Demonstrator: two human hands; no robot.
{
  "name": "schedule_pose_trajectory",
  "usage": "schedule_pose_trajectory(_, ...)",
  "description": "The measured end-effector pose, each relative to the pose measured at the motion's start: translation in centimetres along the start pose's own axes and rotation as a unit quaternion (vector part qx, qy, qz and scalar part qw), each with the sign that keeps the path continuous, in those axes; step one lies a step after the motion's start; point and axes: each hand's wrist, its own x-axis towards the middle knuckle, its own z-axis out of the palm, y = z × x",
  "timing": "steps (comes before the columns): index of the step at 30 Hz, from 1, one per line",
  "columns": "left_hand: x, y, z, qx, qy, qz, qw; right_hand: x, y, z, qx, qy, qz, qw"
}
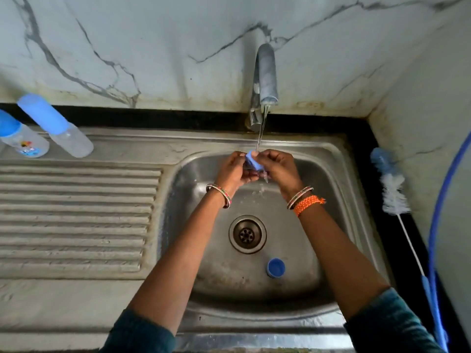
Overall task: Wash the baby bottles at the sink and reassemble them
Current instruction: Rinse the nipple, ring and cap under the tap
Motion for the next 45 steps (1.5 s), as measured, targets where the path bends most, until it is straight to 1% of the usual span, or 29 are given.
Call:
schedule_pose_trajectory(2, -0.6, -0.4, 0.4, 0.039, -0.036, -0.034, 0.998, 0.0, -0.4, 1.0, -0.044, 0.079, -0.017, 0.996)
schedule_pose_trajectory(3, -1.0, -0.7, 0.7, 0.054, -0.049, -0.043, 0.996, -0.1, -0.7, 1.5, -0.055, 0.097, -0.014, 0.994)
schedule_pose_trajectory(4, -1.1, -0.8, 0.9, 0.059, -0.053, -0.050, 0.996, -0.2, -0.8, 2.0, -0.059, 0.091, -0.003, 0.994)
schedule_pose_trajectory(7, -0.8, -0.3, 1.0, 0.084, -0.022, -0.074, 0.993, -1.0, -1.0, 2.4, -0.024, -0.001, 0.029, 0.999)
schedule_pose_trajectory(8, -0.7, 0.1, 0.8, 0.112, -0.015, -0.077, 0.991, -1.1, -1.1, 2.2, -0.016, -0.015, 0.028, 0.999)
schedule_pose_trajectory(9, -0.6, 0.3, 0.6, 0.147, -0.013, -0.075, 0.986, -1.1, -1.2, 2.0, -0.013, -0.004, 0.025, 1.000)
schedule_pose_trajectory(11, -0.6, 0.2, 0.6, 0.220, -0.006, -0.044, 0.975, -0.7, -1.6, 2.1, -0.004, 0.058, 0.019, 0.998)
schedule_pose_trajectory(12, -0.7, 0.0, 1.0, 0.255, 0.014, -0.006, 0.967, -0.5, -1.9, 2.4, -0.001, 0.081, 0.019, 0.997)
schedule_pose_trajectory(14, -0.7, -0.6, 2.0, 0.289, 0.102, 0.098, 0.947, -0.3, -2.5, 3.2, 0.003, 0.087, 0.014, 0.996)
schedule_pose_trajectory(15, -0.6, -0.6, 2.3, 0.281, 0.147, 0.140, 0.938, -0.4, -2.6, 3.5, 0.014, 0.081, 0.013, 0.997)
schedule_pose_trajectory(16, -0.6, -0.4, 2.5, 0.263, 0.177, 0.157, 0.935, -0.5, -2.6, 3.5, 0.029, 0.069, 0.014, 0.997)
schedule_pose_trajectory(18, 0.1, 0.5, 2.4, 0.224, 0.187, 0.126, 0.948, -1.1, -2.5, 2.7, 0.061, 0.012, 0.009, 0.998)
schedule_pose_trajectory(20, 1.0, 1.4, 2.0, 0.178, 0.134, 0.033, 0.974, -1.8, -2.4, 1.7, 0.083, -0.050, -0.002, 0.995)
schedule_pose_trajectory(21, 1.2, 1.7, 1.7, 0.164, 0.099, -0.020, 0.981, -2.0, -2.3, 1.3, 0.088, -0.050, -0.003, 0.995)
schedule_pose_trajectory(23, 1.1, 2.0, 1.5, 0.117, 0.045, -0.086, 0.988, -1.9, -2.2, 0.9, 0.100, -0.006, 0.010, 0.995)
schedule_pose_trajectory(24, 1.2, 1.9, 1.5, 0.106, 0.036, -0.084, 0.990, -1.8, -2.3, 0.9, 0.102, 0.020, 0.020, 0.994)
schedule_pose_trajectory(27, 1.8, 1.1, 1.9, 0.134, 0.059, -0.033, 0.989, -1.1, -2.8, 1.5, 0.019, 0.082, 0.005, 0.996)
schedule_pose_trajectory(30, 2.0, 0.4, 2.0, 0.101, 0.069, -0.016, 0.992, -0.9, -2.8, 2.0, -0.070, 0.082, -0.036, 0.993)
schedule_pose_trajectory(33, 2.3, 1.3, 1.0, 0.031, 0.046, -0.052, 0.997, -2.6, -2.5, 2.1, -0.126, 0.003, -0.103, 0.987)
schedule_pose_trajectory(35, 2.5, 2.0, 0.0, 0.019, -0.001, -0.095, 0.995, -3.6, -2.3, 1.1, -0.175, -0.057, -0.163, 0.969)
schedule_pose_trajectory(36, 2.6, 2.2, -0.4, 0.024, -0.034, -0.113, 0.993, -3.5, -2.4, 0.3, -0.241, -0.082, -0.203, 0.945)
schedule_pose_trajectory(37, 2.5, 2.2, -0.8, 0.031, -0.073, -0.128, 0.989, -3.4, -2.7, -0.7, -0.344, -0.112, -0.240, 0.901)
schedule_pose_trajectory(38, 2.5, 2.0, -1.1, 0.040, -0.105, -0.142, 0.983, -3.0, -3.3, -1.8, -0.473, -0.146, -0.270, 0.826)
schedule_pose_trajectory(39, 2.4, 1.7, -1.3, 0.051, -0.127, -0.154, 0.979, -2.3, -4.0, -2.8, -0.591, -0.177, -0.300, 0.727)
schedule_pose_trajectory(40, 2.2, 1.5, -1.3, 0.061, -0.139, -0.161, 0.975, -1.6, -4.7, -3.8, -0.673, -0.200, -0.327, 0.633)
schedule_pose_trajectory(42, 2.2, 1.3, -1.1, 0.063, -0.149, -0.163, 0.973, -0.8, -5.7, -4.9, -0.766, -0.201, -0.373, 0.484)
schedule_pose_trajectory(43, 2.2, 1.5, -0.9, 0.057, -0.150, -0.162, 0.974, -0.8, -5.9, -5.1, -0.795, -0.178, -0.387, 0.431)
schedule_pose_trajectory(44, 2.3, 1.8, -0.8, 0.051, -0.148, -0.160, 0.975, -0.9, -5.8, -5.2, -0.809, -0.144, -0.403, 0.404)
schedule_pose_trajectory(45, 2.3, 2.1, -0.7, 0.049, -0.144, -0.159, 0.976, -1.2, -5.2, -5.1, -0.811, -0.115, -0.413, 0.399)
